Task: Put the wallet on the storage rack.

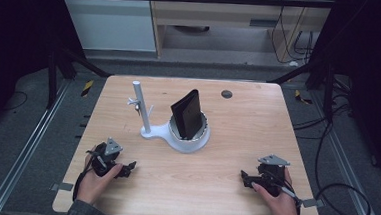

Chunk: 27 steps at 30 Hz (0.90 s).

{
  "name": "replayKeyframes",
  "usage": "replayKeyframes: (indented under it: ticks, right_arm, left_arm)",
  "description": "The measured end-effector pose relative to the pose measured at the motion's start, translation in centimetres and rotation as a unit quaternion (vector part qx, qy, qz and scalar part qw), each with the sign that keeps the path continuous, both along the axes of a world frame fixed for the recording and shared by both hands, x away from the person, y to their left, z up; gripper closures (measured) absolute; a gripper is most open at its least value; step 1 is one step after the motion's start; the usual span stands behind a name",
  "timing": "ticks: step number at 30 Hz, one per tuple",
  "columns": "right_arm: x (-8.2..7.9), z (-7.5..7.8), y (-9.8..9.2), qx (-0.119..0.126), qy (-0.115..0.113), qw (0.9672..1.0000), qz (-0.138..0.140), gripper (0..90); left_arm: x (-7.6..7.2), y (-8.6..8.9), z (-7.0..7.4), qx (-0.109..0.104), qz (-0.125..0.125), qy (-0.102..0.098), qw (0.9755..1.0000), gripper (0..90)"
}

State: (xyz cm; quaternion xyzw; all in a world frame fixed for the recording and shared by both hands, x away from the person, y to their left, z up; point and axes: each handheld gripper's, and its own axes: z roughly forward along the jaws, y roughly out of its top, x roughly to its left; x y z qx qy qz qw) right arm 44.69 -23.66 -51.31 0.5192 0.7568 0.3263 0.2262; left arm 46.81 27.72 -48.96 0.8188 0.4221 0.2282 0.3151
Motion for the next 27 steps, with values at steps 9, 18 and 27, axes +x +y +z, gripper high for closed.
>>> replayKeyframes:
  ticks: [9,18,27]
  right_arm:
    - [0.0,0.0,0.0,0.003,0.002,1.0,-0.002,2.0]
    - [0.0,0.0,0.0,0.003,0.002,1.0,-0.002,2.0]
    - [0.0,0.0,0.0,0.001,0.001,1.0,-0.001,2.0]
  left_arm:
    - [1.2,1.8,-1.4,-0.022,0.013,0.026,0.9993,4.6]
    - [1.7,2.5,-1.9,-0.036,0.023,0.023,0.9988,0.2]
    - [1.7,2.5,-1.9,-0.036,0.025,0.023,0.9988,0.0]
